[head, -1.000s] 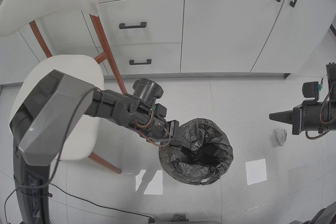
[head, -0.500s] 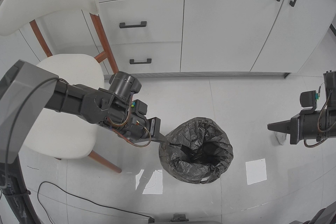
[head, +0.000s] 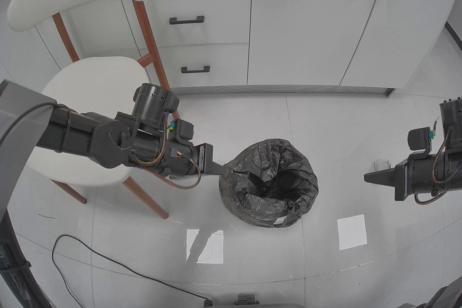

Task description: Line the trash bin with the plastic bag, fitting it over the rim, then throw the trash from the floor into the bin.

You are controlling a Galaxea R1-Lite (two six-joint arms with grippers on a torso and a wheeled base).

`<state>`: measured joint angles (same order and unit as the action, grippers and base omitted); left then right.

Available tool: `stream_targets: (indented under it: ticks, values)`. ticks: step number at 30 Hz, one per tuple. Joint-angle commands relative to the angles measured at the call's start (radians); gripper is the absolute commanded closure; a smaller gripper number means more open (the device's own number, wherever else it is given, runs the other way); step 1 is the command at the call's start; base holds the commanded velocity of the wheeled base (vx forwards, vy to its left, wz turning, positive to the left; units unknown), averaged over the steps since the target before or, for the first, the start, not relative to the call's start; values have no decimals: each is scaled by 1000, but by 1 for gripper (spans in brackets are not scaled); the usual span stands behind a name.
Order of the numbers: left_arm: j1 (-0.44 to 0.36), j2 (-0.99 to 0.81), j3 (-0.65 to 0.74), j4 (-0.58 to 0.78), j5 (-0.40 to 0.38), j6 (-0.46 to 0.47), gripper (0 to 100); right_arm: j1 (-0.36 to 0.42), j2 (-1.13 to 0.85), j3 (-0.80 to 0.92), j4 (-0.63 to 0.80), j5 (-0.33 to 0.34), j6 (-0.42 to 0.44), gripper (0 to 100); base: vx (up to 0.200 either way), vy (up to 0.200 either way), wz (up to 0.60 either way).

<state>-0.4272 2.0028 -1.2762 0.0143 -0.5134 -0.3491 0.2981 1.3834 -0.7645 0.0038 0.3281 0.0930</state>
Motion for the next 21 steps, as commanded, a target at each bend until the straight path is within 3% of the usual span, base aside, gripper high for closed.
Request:
stream_targets:
  ticks: [1,2,3,17,19,21]
  values:
    - [12,105,-100,-56,-2,-1,100,-7,60,-39,-7,0,4,100,0,0,0]
    - [12,111,-111,-54,-2,-2,100,-7,63,-42,-8,0,4,100,0,0,0]
    - [10,149,-164,-45,-2,-2,0,-7,78,-50,-16,0,4,100,0,0,0]
    - [-31,349,-431,-31,-10,-1,0,-5,144,-70,-79,0,2,100,0,0,0]
    - [-30,352,-436,-30,-45,-1,0,-4,148,-70,-79,0,4,100,0,0,0]
    - [-28,353,-420,-30,-160,-1,0,1,148,-70,-79,0,5,100,0,0,0]
